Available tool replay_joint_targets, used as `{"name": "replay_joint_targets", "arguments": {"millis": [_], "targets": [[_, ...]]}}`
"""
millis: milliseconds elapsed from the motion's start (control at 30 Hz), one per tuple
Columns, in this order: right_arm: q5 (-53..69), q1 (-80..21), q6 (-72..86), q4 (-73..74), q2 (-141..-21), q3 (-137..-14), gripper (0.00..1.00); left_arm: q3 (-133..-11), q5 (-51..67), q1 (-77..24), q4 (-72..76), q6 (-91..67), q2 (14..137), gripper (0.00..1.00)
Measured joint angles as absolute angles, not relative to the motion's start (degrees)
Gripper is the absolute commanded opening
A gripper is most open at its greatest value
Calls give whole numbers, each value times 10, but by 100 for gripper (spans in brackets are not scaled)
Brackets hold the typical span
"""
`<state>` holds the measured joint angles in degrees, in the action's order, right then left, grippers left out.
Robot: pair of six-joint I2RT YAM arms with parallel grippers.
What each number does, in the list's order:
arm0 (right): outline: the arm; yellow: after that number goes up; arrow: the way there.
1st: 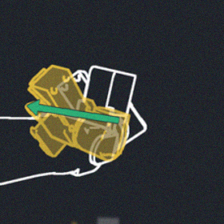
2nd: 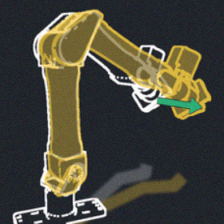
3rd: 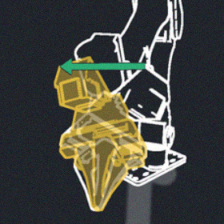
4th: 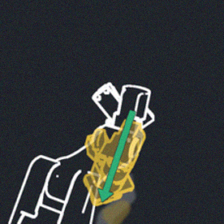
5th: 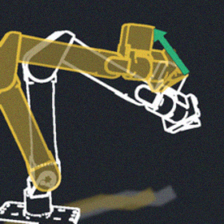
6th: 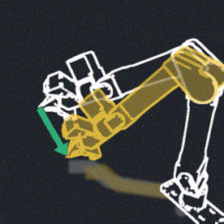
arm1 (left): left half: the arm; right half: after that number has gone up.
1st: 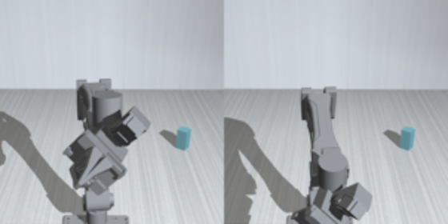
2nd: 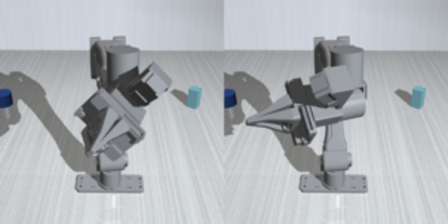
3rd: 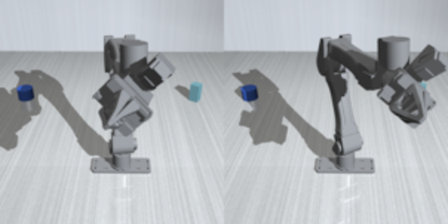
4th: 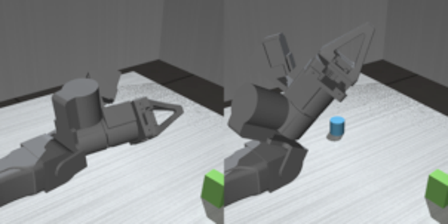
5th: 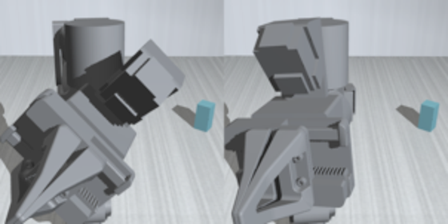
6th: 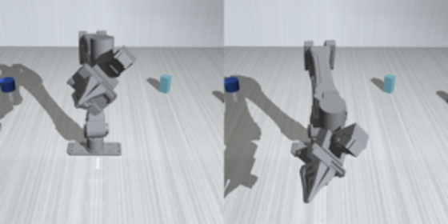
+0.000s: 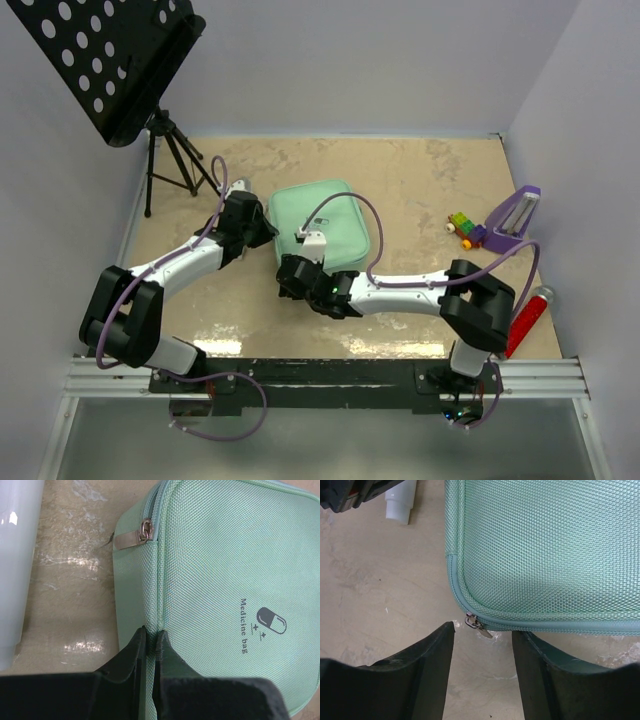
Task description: Organize the medicine kit
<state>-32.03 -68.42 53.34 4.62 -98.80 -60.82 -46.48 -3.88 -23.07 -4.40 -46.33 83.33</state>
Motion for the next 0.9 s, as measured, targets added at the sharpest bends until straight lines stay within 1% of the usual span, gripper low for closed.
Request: {"name": "replay_joint_targets", "arguments": {"millis": [367, 567, 900], "targets": [[-323, -678, 560, 79, -994, -624, 40, -465, -39, -230, -44, -459, 833, 0], [-329, -678, 582, 81, -999, -625, 38, -465, -39, -230, -44, -459, 833, 0], [-337, -681, 605, 78, -999, -623, 32, -451, -40, -234, -31, -465, 823, 0]]}}
